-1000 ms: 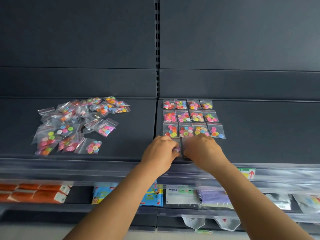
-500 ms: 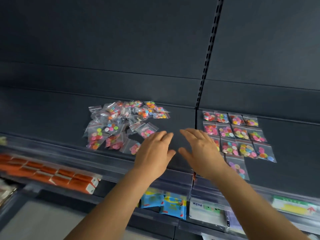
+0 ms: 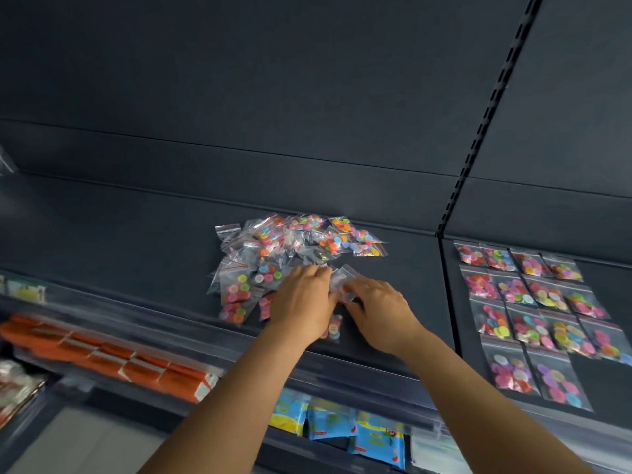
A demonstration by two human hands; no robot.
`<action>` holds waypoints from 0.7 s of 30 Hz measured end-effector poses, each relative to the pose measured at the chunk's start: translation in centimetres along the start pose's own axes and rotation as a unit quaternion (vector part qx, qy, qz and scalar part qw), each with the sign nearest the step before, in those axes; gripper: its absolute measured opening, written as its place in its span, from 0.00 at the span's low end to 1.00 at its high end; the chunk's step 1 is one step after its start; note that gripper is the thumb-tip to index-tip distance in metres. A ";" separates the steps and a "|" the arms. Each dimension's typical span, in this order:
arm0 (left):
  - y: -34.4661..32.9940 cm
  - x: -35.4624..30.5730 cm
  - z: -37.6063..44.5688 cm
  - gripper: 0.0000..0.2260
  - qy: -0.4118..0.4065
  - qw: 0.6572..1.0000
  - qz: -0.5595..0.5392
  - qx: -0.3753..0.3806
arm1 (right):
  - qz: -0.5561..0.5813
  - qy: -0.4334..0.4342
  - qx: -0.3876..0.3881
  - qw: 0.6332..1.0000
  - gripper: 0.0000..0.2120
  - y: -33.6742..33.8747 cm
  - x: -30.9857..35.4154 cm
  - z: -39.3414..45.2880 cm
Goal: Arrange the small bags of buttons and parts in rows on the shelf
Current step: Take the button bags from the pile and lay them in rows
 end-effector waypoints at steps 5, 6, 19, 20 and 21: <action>-0.7 1.7 1.1 0.25 0.020 1.000 0.009 0.001 | 0.058 -0.030 -0.070 0.995 0.11 0.9 -0.3 1.1; -0.7 1.9 1.1 0.25 0.021 1.000 0.009 -0.002 | 0.064 -0.060 -0.082 0.993 0.12 1.1 -0.9 1.4; 2.7 4.6 0.9 0.04 0.029 0.979 -0.179 -0.095 | 0.118 -0.100 -0.085 0.984 0.16 0.6 0.5 2.5; 2.9 5.0 0.8 0.05 0.036 0.973 -0.210 -0.094 | 0.115 -0.107 -0.061 0.986 0.17 0.4 0.5 2.3; 3.1 5.3 0.7 0.05 0.043 0.968 -0.232 -0.090 | 0.105 -0.110 -0.022 0.988 0.17 0.1 0.6 2.1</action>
Point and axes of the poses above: each hand's wrist, its own z-axis towards the middle knuckle, its own y-axis out of the back of the hand, x = y × z, the point moved 9 cm from there along z, towards the middle knuckle
